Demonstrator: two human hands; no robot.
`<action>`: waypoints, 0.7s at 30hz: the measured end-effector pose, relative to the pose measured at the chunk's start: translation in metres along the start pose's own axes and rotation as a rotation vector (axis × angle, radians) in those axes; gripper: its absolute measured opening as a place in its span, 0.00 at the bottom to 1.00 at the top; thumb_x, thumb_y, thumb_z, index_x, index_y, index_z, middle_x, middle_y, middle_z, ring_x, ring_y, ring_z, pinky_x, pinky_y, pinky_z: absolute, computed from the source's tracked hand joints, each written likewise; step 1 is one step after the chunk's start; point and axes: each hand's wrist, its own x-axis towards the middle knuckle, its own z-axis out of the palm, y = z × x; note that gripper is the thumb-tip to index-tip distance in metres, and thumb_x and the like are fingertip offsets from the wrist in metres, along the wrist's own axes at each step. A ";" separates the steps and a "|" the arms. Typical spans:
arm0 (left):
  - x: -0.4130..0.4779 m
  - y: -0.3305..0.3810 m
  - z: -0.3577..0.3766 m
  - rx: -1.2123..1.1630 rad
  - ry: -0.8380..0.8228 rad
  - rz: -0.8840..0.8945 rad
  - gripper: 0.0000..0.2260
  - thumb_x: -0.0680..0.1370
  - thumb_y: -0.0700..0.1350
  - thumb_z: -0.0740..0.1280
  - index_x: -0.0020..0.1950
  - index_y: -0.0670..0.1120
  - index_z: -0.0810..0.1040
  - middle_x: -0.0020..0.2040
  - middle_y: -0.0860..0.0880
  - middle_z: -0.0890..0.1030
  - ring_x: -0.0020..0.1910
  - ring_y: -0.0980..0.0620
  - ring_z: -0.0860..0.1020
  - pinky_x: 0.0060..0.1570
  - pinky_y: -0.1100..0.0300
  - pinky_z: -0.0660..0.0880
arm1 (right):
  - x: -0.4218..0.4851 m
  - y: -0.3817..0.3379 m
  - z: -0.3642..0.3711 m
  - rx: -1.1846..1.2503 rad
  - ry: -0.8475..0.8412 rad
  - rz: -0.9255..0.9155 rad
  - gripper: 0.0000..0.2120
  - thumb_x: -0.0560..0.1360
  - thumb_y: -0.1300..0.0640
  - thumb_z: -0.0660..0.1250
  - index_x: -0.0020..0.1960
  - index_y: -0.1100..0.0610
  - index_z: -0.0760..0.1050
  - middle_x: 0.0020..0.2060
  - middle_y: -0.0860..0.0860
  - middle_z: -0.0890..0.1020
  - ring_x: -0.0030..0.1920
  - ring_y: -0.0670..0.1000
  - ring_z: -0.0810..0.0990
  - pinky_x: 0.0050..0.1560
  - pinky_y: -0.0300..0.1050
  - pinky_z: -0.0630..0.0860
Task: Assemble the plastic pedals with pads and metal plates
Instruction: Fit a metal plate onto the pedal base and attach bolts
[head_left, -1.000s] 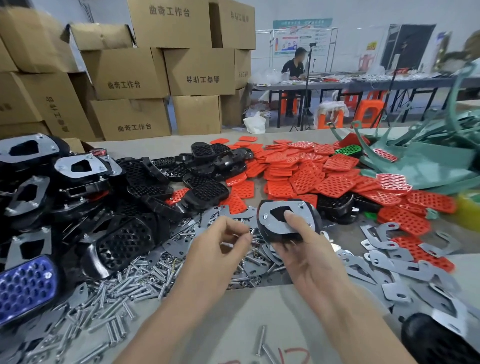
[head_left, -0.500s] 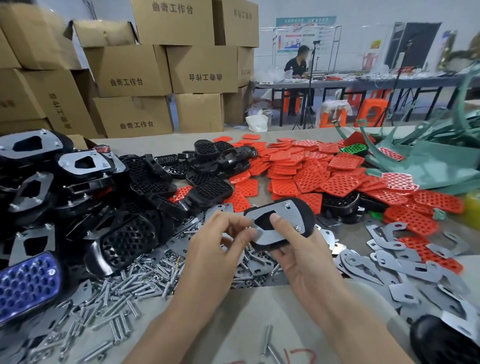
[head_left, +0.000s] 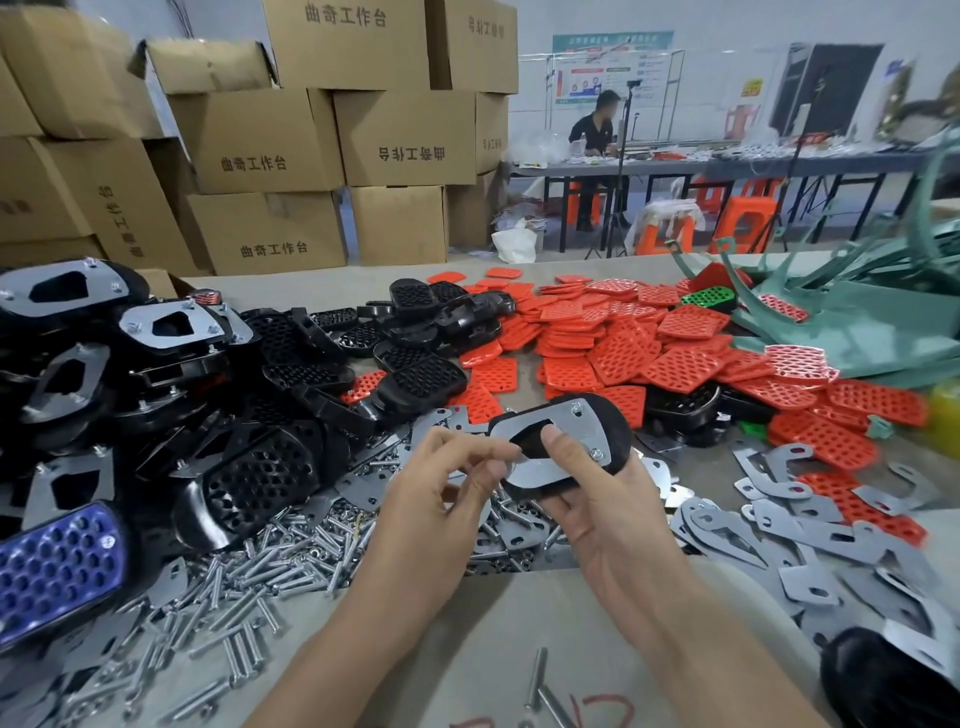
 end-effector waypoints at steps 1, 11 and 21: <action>0.000 0.000 0.000 -0.005 0.006 0.000 0.09 0.80 0.47 0.67 0.51 0.63 0.82 0.47 0.60 0.77 0.46 0.57 0.78 0.48 0.53 0.77 | 0.000 0.001 0.000 0.000 0.000 0.001 0.21 0.72 0.56 0.74 0.60 0.66 0.76 0.55 0.64 0.85 0.51 0.59 0.86 0.50 0.48 0.84; -0.002 0.001 0.004 0.062 0.094 0.069 0.05 0.80 0.49 0.67 0.51 0.59 0.82 0.48 0.58 0.81 0.49 0.54 0.81 0.46 0.59 0.79 | 0.004 0.005 -0.001 -0.016 0.034 0.011 0.14 0.71 0.56 0.74 0.55 0.58 0.81 0.54 0.60 0.86 0.53 0.59 0.87 0.56 0.54 0.84; -0.003 0.002 0.000 0.278 0.133 0.191 0.06 0.80 0.51 0.66 0.48 0.52 0.80 0.47 0.58 0.80 0.47 0.55 0.80 0.45 0.59 0.76 | -0.001 0.004 0.001 -0.016 0.027 -0.003 0.15 0.78 0.62 0.70 0.62 0.67 0.75 0.56 0.66 0.84 0.56 0.65 0.85 0.56 0.56 0.83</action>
